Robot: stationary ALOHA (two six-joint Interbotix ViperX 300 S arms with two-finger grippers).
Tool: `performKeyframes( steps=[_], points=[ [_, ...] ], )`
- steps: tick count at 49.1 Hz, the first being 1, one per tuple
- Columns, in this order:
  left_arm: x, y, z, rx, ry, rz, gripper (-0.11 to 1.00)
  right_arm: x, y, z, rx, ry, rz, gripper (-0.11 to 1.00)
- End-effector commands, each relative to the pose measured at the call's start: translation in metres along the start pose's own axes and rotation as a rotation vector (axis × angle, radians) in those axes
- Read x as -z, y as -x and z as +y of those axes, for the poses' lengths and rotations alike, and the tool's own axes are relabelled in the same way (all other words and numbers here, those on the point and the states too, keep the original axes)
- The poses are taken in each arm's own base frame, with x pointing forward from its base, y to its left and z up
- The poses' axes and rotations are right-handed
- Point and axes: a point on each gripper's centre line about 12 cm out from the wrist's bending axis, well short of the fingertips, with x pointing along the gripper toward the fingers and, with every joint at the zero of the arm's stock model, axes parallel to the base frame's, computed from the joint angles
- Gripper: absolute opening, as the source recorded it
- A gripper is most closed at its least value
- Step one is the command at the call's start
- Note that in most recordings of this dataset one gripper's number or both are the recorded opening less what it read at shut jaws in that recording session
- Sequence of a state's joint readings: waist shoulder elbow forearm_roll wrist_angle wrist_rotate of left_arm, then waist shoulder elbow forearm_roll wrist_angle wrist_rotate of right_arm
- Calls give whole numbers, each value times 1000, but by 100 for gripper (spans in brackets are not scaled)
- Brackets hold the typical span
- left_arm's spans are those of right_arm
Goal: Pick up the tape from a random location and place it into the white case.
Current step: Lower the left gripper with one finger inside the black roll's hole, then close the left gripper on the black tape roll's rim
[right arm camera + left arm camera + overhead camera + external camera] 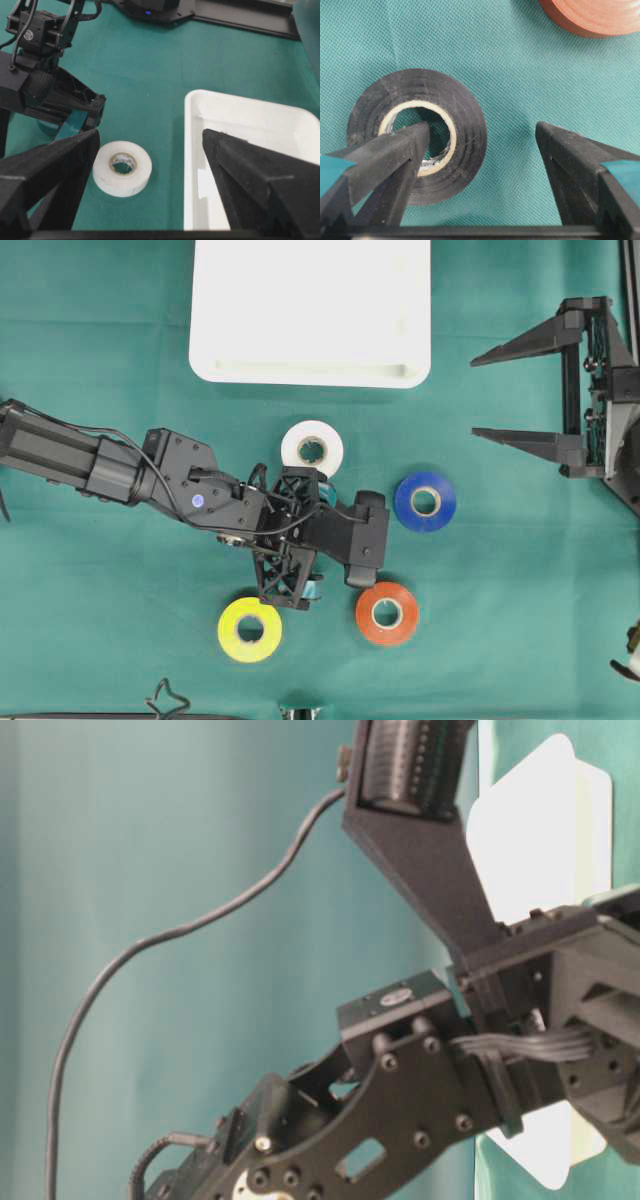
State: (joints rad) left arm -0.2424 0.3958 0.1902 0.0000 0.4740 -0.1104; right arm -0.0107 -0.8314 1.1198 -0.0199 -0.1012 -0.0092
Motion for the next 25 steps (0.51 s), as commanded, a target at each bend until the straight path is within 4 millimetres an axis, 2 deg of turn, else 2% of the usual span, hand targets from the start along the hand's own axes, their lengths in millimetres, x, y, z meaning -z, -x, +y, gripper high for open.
performKeyframes(
  steps=[1,4,7,16,18,25],
  points=[
    [-7,9,-2,4,0,-26,96,-10,-1,0,0,-1,-26,93],
    [-8,9,-2,3,0,-24,92,-10,-1,0,0,-1,-26,93],
    [-8,9,-2,3,0,-23,81,-10,-1,0,0,-1,-26,93],
    [-9,11,5,-3,12,-30,29,-9,-2,0,0,-2,-23,93],
    [-8,11,5,-4,11,-28,20,-9,-2,0,0,-3,-21,93],
    [-8,11,5,-4,9,-25,19,-9,-2,0,0,-2,-20,93]
  ],
)
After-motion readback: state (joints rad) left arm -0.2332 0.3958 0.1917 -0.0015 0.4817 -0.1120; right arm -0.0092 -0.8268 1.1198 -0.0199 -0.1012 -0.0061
